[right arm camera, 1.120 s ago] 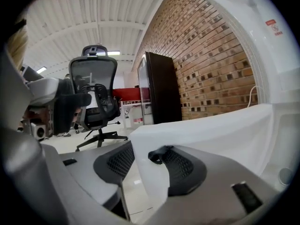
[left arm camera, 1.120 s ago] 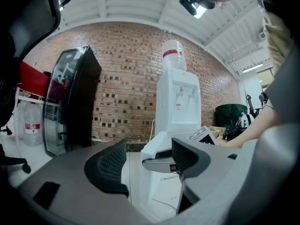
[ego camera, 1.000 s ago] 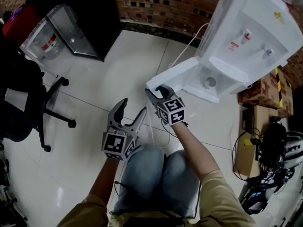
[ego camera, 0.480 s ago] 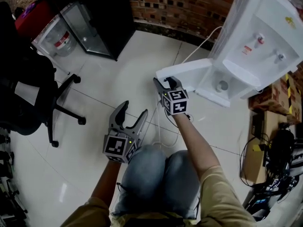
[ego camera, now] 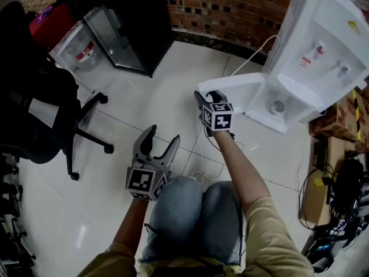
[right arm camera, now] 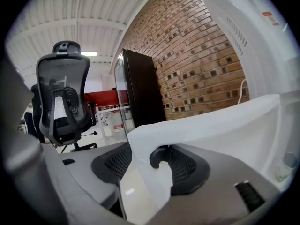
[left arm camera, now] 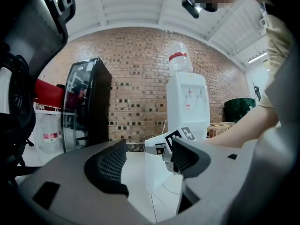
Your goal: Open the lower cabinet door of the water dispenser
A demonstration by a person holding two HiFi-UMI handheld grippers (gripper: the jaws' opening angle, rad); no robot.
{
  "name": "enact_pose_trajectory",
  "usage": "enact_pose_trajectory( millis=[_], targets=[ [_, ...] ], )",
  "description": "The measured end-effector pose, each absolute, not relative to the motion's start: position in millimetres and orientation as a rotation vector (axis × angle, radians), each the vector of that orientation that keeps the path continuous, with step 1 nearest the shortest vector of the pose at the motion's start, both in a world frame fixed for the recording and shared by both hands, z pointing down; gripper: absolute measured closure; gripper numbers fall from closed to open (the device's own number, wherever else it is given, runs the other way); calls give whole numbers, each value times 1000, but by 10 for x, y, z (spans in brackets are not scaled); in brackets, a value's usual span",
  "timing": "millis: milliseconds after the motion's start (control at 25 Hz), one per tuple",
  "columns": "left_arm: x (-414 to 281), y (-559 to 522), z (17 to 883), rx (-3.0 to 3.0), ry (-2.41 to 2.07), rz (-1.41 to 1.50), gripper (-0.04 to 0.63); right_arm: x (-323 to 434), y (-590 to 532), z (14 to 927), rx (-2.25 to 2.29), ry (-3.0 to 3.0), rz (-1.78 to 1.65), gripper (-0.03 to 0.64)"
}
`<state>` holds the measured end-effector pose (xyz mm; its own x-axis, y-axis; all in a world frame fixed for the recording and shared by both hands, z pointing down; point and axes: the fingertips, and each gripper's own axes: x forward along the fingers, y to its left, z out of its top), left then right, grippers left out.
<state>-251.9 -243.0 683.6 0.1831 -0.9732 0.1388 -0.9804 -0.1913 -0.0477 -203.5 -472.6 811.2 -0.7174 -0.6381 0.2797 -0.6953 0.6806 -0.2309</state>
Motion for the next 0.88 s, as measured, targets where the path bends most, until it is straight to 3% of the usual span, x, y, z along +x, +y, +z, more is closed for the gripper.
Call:
enact_pose_trajectory(
  millis=[520, 880],
  targets=[
    [-2177, -2617, 6863, 2432, -1817, 180, 288, -1327, -3955, 7862, 852, -2883, 554, 347],
    [-1316, -3066, 7057, 2556, -1618, 209, 288, -312, -3765, 7433, 980, -2933, 383, 348]
  ],
)
